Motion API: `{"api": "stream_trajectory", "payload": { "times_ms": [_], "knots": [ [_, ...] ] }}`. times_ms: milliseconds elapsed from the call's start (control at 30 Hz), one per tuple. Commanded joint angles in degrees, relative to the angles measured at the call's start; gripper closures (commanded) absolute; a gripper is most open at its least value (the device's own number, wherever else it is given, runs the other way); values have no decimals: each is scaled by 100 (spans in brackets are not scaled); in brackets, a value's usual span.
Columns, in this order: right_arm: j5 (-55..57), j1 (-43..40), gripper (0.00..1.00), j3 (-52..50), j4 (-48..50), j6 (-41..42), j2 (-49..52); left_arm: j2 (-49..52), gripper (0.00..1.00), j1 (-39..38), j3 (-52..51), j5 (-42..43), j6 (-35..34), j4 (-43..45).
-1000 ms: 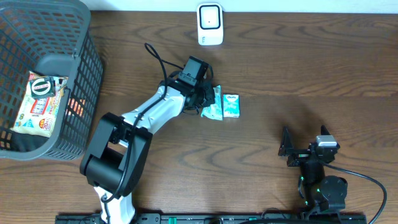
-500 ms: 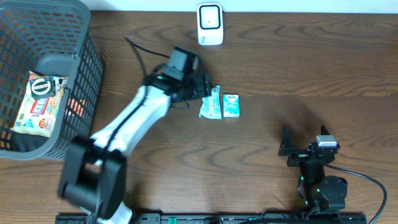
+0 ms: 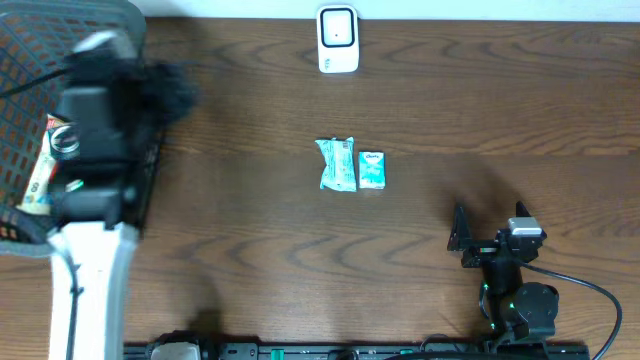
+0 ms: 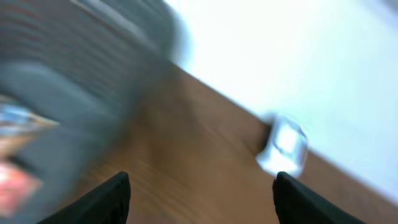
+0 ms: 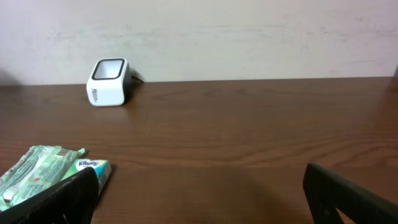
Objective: Scan the item barcode
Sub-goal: 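Move the left gripper back over the grey basket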
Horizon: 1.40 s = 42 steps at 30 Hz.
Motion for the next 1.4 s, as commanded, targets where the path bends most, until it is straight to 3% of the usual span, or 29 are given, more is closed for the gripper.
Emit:
{"api": "stream_trajectory", "payload": {
  "times_ms": [0, 167, 233, 400, 633, 733, 967, 1233, 1367],
  "knots": [
    [7, -20, 1, -9, -20, -68, -31, -153, 28, 863, 142, -232, 365, -35],
    [7, -20, 1, -9, -20, -66, -31, 223, 28, 1650, 892, 669, 570, -367],
    [7, -20, 1, -9, -20, -66, -31, 605, 29, 1775, 1528, 614, 660, -782],
    [7, -20, 1, -9, -20, -68, -31, 1777, 28, 1906, 3008, -634, 973, -1937],
    [7, -20, 1, -9, -20, -66, -31, 2887, 28, 2087, 3071, -2341, 1338, -2203],
    [7, -20, 1, -9, -20, -68, -31, 3281, 28, 2229, 3071, -2350, 1668, -2404],
    [7, -20, 1, -9, -20, -68, -31, 4089, 28, 2529, 2929, -2271, 1707, -3023],
    [7, -20, 1, -9, -20, -68, -31, 4736, 28, 2597, 2850, -890, 2664, -3329],
    [7, -20, 1, -9, -20, -68, -31, 4911, 28, 2590, 2638, -839, 2787, -3324]
  ]
}}
